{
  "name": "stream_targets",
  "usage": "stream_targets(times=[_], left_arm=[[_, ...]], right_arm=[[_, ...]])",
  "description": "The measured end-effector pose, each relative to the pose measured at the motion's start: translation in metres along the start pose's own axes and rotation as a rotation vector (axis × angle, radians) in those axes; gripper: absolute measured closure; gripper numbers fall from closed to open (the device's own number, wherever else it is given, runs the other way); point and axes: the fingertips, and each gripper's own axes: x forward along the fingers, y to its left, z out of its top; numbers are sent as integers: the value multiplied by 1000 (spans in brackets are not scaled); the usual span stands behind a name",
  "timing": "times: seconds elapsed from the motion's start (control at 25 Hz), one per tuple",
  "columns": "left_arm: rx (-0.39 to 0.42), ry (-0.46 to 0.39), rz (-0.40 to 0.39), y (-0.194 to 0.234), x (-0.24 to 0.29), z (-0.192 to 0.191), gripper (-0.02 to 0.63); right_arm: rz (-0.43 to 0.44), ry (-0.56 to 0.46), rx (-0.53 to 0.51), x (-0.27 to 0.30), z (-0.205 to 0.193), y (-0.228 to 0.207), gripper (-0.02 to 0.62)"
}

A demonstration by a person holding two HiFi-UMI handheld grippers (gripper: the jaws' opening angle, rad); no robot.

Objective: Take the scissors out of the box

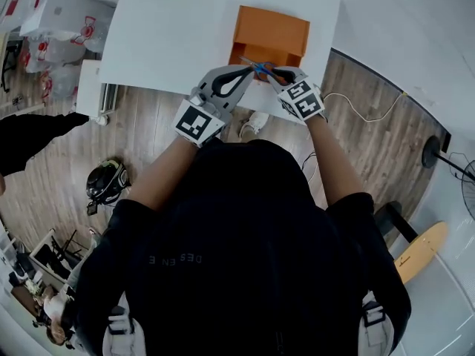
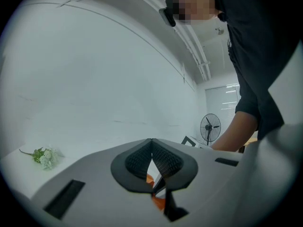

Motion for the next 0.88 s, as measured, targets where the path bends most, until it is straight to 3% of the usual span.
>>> stream_targets(times=[0.52, 0.88], left_arm=[[9, 25, 67, 29, 7, -12, 586], [-9, 28, 99, 39, 6, -17, 586]], right_arm=[[70, 376, -132, 69, -51, -12, 476], [89, 498, -194, 92, -66, -19, 462]])
